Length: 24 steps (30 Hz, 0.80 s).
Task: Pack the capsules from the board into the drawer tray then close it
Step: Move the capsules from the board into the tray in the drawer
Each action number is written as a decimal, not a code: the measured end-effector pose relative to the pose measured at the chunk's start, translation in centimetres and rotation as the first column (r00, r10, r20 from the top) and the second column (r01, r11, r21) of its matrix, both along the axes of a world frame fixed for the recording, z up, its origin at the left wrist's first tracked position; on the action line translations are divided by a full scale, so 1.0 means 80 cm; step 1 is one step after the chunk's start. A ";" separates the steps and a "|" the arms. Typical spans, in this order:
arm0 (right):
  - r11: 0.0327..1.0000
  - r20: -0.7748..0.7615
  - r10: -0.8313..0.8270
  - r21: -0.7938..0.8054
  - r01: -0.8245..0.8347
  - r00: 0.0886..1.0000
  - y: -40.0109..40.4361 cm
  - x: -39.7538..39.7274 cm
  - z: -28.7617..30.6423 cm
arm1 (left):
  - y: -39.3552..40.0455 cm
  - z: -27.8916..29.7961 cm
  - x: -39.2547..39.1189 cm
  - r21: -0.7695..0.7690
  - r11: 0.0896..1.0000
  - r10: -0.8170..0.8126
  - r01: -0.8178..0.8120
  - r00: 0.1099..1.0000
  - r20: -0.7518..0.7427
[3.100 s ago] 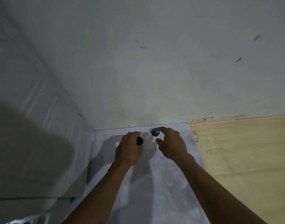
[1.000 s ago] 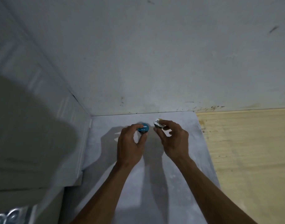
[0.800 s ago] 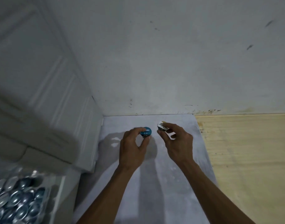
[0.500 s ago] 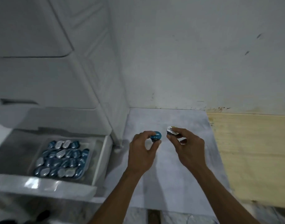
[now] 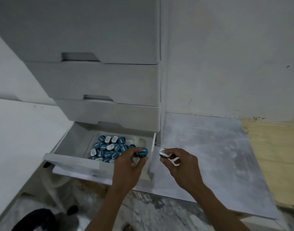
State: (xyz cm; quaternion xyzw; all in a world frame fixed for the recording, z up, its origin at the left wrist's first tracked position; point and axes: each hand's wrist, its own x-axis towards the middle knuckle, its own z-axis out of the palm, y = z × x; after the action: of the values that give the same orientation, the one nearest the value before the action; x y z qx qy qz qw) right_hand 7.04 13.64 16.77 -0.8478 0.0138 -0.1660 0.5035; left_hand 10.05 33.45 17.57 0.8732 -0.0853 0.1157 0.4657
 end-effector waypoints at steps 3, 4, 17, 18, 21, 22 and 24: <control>1.000 0.001 0.012 0.014 -0.012 1.000 0.054 0.035 0.004 | 0.062 -0.004 0.038 0.066 0.998 0.010 -0.007 0.999 -0.044; 1.000 -0.001 0.003 0.013 -0.003 1.000 0.070 0.049 0.003 | 0.080 -0.007 0.053 0.086 0.996 0.003 0.003 0.997 -0.071; 0.976 -0.234 -0.181 -0.164 0.144 0.955 0.169 0.164 -0.067 | 0.149 -0.080 0.206 0.196 0.929 -0.263 0.315 0.932 -0.251; 0.974 -0.245 -0.191 -0.169 0.152 0.951 0.168 0.172 -0.073 | 0.143 -0.086 0.216 0.200 0.920 -0.284 0.337 0.925 -0.254; 0.966 -0.246 -0.212 -0.202 0.164 0.946 0.163 0.192 -0.085 | 0.127 -0.103 0.240 0.225 0.892 -0.329 0.392 0.904 -0.273; 0.965 -0.241 -0.209 -0.207 0.160 0.948 0.163 0.197 -0.088 | 0.123 -0.108 0.246 0.237 0.883 -0.341 0.406 0.900 -0.270; 0.965 -0.238 -0.198 -0.216 0.147 0.951 0.163 0.205 -0.093 | 0.117 -0.118 0.257 0.275 0.858 -0.374 0.435 0.894 -0.248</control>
State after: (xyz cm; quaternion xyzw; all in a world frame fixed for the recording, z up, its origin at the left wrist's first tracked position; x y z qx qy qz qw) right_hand 23.41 26.66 9.31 -0.9031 0.1369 -0.0988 0.3949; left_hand 30.60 42.81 8.14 0.9066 -0.2413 -0.0827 0.3361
